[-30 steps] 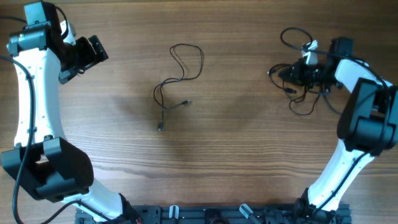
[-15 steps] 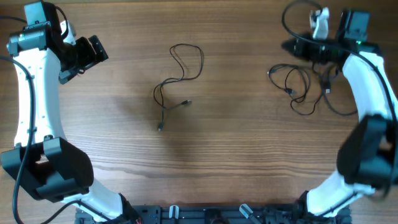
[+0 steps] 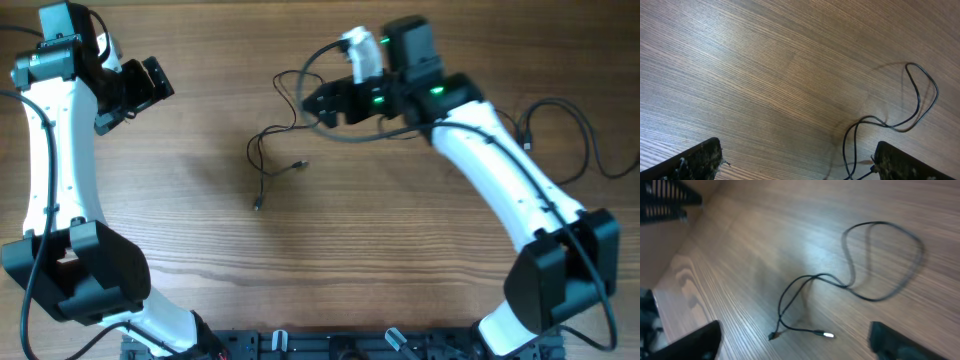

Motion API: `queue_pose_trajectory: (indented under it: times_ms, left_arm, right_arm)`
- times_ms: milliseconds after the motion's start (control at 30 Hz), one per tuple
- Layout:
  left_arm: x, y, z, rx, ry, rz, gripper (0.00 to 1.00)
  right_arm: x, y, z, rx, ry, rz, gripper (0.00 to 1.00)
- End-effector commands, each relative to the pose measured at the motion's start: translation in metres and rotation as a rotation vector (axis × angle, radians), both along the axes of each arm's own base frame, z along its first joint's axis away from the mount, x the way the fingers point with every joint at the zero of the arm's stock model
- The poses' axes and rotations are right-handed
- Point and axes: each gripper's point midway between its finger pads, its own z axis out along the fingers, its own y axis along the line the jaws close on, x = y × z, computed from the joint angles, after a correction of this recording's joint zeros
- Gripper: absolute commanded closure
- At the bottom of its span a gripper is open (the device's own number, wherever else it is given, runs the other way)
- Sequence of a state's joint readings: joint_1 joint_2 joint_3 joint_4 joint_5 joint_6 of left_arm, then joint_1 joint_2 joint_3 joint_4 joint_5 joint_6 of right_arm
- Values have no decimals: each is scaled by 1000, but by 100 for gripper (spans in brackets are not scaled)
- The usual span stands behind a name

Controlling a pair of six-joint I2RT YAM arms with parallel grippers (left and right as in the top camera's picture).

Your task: Untangle cables

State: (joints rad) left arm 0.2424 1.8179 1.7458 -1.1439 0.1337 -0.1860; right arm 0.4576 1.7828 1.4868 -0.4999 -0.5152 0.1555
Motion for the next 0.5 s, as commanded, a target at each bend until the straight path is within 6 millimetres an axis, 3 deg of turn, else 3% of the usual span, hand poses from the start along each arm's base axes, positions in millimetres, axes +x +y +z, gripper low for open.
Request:
queue_pose_trajectory:
  times_ms: [0,133,200,267,300,333,400,433,467]
  left_arm:
    - [1,-1,2,-15,-9,7,0]
    - [1,-1,2,-15,-9,7,0]
    - [1,-1,2,-15,-9,7,0]
    - [1,-1,2,-15,-9,7,0]
    - [1,-1,2,-15,-9,7,0]
    - [1,-1,2,-15,-9,7,0]
    - [1,-1,2,-15,-9,7,0]
    - [1,-1,2,-15,-9,7,0]
    - [1,-1,2,-15,-9,7,0]
  right_arm:
    - [-19,40,-34,-71,16,53,0]
    - [-29,81,-40,-12,22,69,1]
    - [-25,103,-55,24,62,9,15]
    - [-25,119,-74,44,103,-20,33]
    - [-27,129,-96,44,138,-30,56]
    - [-28,133,-106,44,156,-36,73]
    - [-30,143,-137,30,167,-21,95]
    - [-29,144,-145,23,167,-25,91]
    - [-27,145,-157,9,165,-35,75]
